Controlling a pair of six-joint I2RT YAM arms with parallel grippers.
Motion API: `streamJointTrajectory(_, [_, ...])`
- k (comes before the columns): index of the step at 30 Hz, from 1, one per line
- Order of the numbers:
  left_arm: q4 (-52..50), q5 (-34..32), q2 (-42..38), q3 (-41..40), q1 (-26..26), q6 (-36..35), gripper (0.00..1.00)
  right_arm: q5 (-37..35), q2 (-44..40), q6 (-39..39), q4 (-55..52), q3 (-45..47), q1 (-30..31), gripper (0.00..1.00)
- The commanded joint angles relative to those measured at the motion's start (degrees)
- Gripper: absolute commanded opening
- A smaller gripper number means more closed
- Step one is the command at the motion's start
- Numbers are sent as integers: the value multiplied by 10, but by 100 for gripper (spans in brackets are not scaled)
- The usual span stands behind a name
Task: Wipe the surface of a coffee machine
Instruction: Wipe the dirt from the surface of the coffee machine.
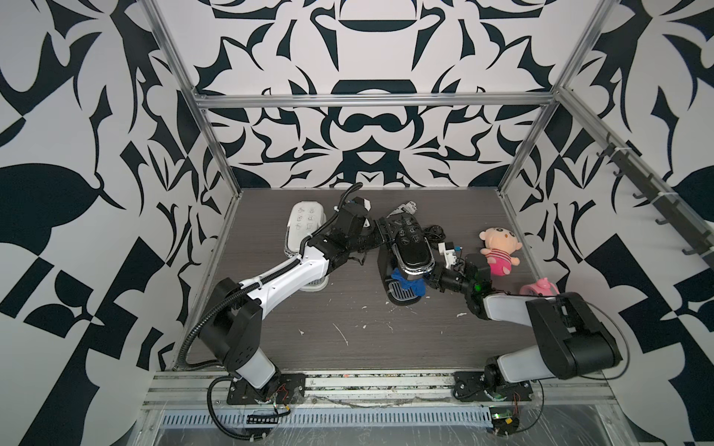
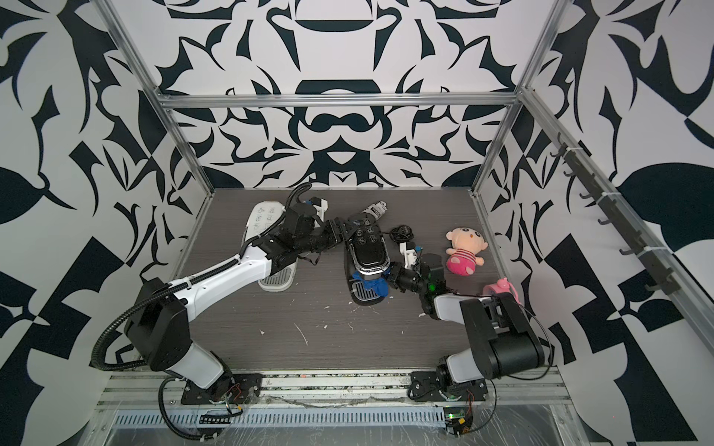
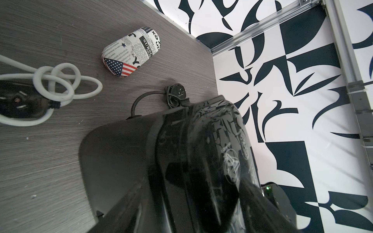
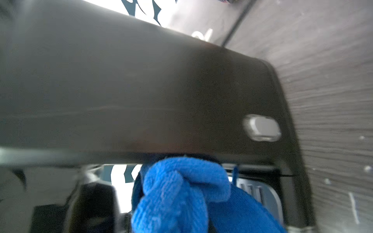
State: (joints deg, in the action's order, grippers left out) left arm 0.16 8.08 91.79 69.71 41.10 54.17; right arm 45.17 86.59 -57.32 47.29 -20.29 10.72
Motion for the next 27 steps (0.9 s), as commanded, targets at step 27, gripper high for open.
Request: streamJointTrajectory(27, [-29,20,27,-20,-1,5,72,-120,109,-190,349,44,98,0])
